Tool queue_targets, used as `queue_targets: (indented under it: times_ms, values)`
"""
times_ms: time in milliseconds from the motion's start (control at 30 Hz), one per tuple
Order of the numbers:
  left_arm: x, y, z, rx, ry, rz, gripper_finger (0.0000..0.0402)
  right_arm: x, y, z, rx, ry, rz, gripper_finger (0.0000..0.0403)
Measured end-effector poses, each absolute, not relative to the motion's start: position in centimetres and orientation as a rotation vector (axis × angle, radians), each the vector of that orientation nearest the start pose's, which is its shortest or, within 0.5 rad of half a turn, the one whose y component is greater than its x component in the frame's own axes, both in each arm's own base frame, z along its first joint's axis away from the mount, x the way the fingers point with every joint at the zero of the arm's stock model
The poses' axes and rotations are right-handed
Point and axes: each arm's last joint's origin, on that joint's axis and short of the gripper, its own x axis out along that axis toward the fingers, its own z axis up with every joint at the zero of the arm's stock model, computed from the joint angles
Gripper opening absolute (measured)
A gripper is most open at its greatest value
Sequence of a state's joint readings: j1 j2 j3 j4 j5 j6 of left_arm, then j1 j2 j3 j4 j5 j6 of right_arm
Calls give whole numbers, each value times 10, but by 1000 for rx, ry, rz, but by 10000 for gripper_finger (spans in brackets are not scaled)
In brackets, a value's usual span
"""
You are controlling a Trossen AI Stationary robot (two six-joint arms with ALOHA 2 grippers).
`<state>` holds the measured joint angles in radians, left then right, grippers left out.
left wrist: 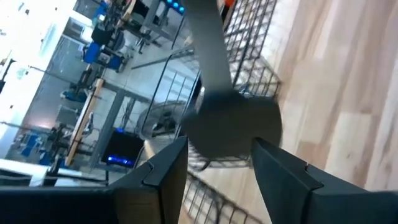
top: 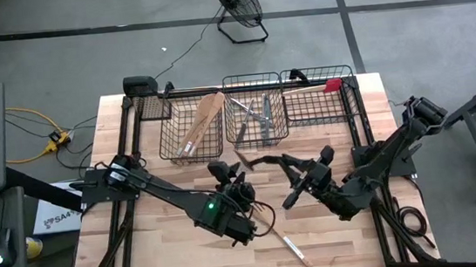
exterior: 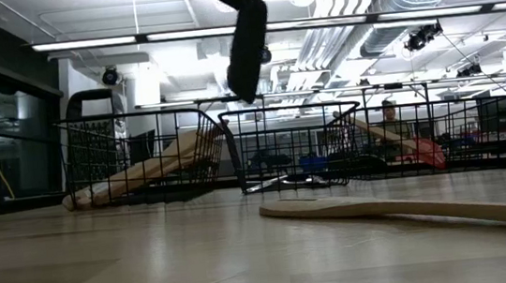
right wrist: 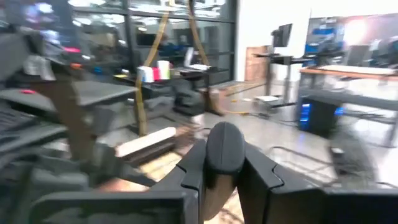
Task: Pick & Place Kitchen Items
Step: Put the black spatula into the right wire basket
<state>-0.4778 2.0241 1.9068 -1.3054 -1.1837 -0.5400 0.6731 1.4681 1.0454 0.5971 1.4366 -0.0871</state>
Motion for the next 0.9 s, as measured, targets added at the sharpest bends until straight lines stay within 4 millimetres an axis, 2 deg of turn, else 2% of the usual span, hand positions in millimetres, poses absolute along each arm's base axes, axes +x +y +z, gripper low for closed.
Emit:
queue_targets:
  times_ms: [133,333,600,767,900]
  values:
    - [350,-151,299,588,819,823,172,251,168,341,-2,-1,-879,50]
    - [333,-145,313,468,817,849,173,239,156,359,-60,29,-892,50]
    - [314,-140,342,394,696,872,173,229,120,384,-135,72,-975,50]
    - [313,-139,337,412,717,870,173,221,100,396,-252,143,-1021,50]
    - [317,-135,329,409,720,884,173,212,84,402,-264,157,-1061,50]
